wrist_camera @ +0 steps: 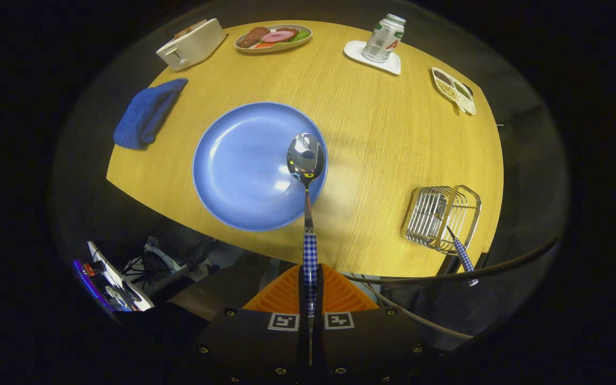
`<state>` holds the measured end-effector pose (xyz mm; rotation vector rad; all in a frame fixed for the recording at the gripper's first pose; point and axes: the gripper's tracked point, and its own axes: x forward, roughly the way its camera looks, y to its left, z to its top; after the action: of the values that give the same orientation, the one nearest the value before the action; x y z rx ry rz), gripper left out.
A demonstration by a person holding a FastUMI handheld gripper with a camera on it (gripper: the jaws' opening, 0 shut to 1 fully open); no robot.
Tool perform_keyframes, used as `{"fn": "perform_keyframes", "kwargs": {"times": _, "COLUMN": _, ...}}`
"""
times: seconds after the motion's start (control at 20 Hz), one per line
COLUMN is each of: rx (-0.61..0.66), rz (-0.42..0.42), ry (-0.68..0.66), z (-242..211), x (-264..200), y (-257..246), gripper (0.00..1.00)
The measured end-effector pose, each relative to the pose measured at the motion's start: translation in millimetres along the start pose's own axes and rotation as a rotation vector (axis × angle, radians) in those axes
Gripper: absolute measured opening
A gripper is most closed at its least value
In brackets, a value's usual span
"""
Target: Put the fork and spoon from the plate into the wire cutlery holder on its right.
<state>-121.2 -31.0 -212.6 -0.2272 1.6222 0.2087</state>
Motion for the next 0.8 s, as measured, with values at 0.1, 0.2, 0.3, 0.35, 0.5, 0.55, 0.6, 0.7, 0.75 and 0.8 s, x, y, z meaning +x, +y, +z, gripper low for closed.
{"fn": "perform_keyframes", "kwargs": {"times": 0.1, "rx": 0.005, "rz": -0.025, "ry": 0.001, "z": -8, "x": -12, "y": -24, "gripper": 0.03}}
{"fn": "perform_keyframes", "kwargs": {"times": 0.2, "rx": 0.023, "rz": -0.061, "ry": 0.003, "z": -18, "x": -24, "y": -53, "gripper": 0.03}}
{"fn": "perform_keyframes", "kwargs": {"times": 0.3, "rx": 0.039, "rz": -0.074, "ry": 0.018, "z": -28, "x": -34, "y": -72, "gripper": 0.03}}
{"fn": "perform_keyframes", "kwargs": {"times": 0.35, "rx": 0.047, "rz": -0.079, "ry": 0.025, "z": -32, "x": -40, "y": -81, "gripper": 0.03}}
{"fn": "perform_keyframes", "kwargs": {"times": 0.5, "rx": 0.067, "rz": -0.092, "ry": 0.063, "z": -51, "x": -53, "y": -104, "gripper": 0.03}}
{"fn": "perform_keyframes", "kwargs": {"times": 0.55, "rx": 0.070, "rz": -0.099, "ry": 0.081, "z": -55, "x": -55, "y": -113, "gripper": 0.03}}
{"fn": "perform_keyframes", "kwargs": {"times": 0.6, "rx": 0.070, "rz": -0.107, "ry": 0.101, "z": -58, "x": -58, "y": -121, "gripper": 0.03}}
{"fn": "perform_keyframes", "kwargs": {"times": 0.7, "rx": 0.062, "rz": -0.132, "ry": 0.136, "z": -57, "x": -61, "y": -139, "gripper": 0.03}}
{"fn": "perform_keyframes", "kwargs": {"times": 0.75, "rx": 0.055, "rz": -0.143, "ry": 0.158, "z": -59, "x": -61, "y": -147, "gripper": 0.03}}
{"fn": "perform_keyframes", "kwargs": {"times": 0.8, "rx": 0.046, "rz": -0.154, "ry": 0.182, "z": -60, "x": -60, "y": -153, "gripper": 0.03}}
